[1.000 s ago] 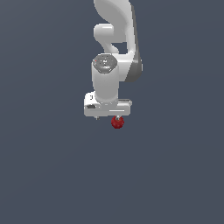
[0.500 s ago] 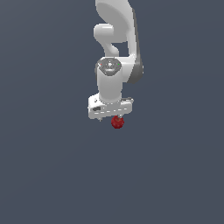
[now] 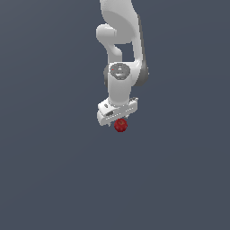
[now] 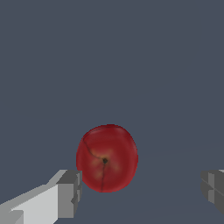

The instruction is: Pick up the object and move it to a goal position.

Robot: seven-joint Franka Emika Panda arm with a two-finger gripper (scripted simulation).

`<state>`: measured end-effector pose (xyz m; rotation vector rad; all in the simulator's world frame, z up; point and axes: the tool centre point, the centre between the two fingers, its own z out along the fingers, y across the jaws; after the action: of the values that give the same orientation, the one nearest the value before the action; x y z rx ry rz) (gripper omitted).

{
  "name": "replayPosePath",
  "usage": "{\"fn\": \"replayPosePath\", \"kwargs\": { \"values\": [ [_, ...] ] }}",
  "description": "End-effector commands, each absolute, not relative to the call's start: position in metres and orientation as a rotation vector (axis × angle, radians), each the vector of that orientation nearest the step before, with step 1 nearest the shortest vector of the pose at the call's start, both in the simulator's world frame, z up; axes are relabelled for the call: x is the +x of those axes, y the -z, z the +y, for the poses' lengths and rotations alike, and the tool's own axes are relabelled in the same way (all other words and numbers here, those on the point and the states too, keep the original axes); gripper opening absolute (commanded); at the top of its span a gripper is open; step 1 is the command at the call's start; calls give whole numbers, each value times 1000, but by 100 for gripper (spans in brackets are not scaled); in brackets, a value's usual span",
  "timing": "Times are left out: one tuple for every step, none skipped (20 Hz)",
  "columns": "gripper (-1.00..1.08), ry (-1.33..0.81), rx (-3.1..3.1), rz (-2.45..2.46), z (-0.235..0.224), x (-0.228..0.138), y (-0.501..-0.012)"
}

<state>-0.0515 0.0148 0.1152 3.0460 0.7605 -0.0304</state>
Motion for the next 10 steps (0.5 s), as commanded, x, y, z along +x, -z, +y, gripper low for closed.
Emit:
{"fn": "replayPosePath", "kwargs": {
  "values": [
    [100, 21, 3019, 865, 20, -57, -110],
    [100, 18, 3009, 899, 22, -59, -108],
    [100, 16, 2999, 931, 24, -61, -106],
    [100, 13, 2990, 960, 25, -62, -105],
    [100, 11, 2982, 987, 27, -64, -103],
    [100, 9, 2974, 1011, 28, -65, -102],
    [100, 7, 2967, 1032, 29, -67, -101],
    [100, 5, 2960, 1051, 30, -68, -100],
    [100, 4, 2954, 1068, 31, -69, -99],
    [100, 3, 2949, 1082, 32, -69, -98]
  ]
}}
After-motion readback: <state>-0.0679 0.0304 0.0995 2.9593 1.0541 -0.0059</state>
